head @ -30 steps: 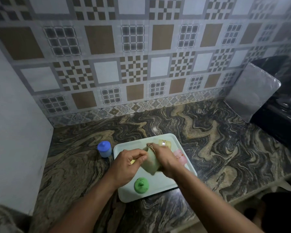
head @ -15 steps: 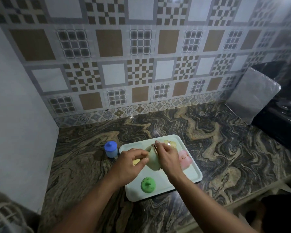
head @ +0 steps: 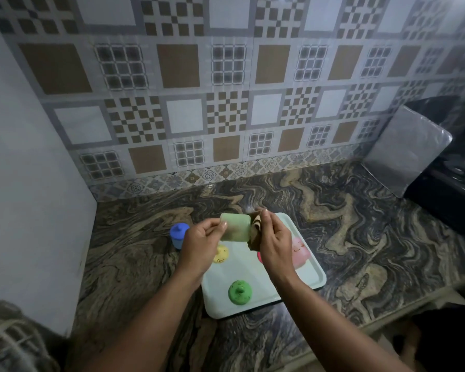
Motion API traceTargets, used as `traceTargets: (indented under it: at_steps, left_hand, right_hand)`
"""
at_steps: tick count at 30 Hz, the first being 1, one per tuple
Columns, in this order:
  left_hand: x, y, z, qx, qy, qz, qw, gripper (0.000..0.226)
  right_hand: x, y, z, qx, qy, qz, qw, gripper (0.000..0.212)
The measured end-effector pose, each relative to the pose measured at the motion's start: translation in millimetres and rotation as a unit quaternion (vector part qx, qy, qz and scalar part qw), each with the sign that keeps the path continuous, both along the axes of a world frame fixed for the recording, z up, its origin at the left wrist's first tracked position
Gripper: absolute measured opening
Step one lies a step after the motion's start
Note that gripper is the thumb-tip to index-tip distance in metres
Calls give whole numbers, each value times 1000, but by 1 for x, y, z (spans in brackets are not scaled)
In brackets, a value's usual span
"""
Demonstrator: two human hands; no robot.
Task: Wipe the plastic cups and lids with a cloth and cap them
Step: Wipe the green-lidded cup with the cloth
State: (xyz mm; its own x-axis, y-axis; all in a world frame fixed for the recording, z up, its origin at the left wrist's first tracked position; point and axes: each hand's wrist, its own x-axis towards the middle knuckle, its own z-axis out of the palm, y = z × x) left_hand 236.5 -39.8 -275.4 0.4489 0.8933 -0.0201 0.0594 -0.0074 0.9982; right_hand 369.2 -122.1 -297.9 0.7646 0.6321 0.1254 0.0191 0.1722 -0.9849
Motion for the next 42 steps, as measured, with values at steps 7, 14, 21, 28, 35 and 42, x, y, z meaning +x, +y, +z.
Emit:
traceTargets:
  at_steps: [7, 14, 21, 28, 35, 42]
  left_hand:
    - [-2, 0, -1, -74, -18, 37, 996, 7]
    - [2, -17, -6, -37, -9, -103, 994, 8]
    - [-14, -1, -11, 10, 6, -102, 995, 7]
    - [-14, -11, -13, 140, 58, -157, 976, 19]
    - [-24, -7, -8, 257, 84, -202, 941, 14]
    - [-23, -4, -9, 305, 73, -219, 924, 14]
  right_hand:
    - [-7, -9, 6, -12, 77, -85, 993, 36]
    - [1, -3, -21, -66, -138, 31, 988, 45]
    - [28, -2, -10, -153, 379, 129, 903, 55]
    - [2, -7, -17, -39, -133, 57, 989, 45]
    - [20, -18, 15, -261, 269, 261, 890, 62]
    - [8, -12, -6, -38, -81, 91, 992, 45]
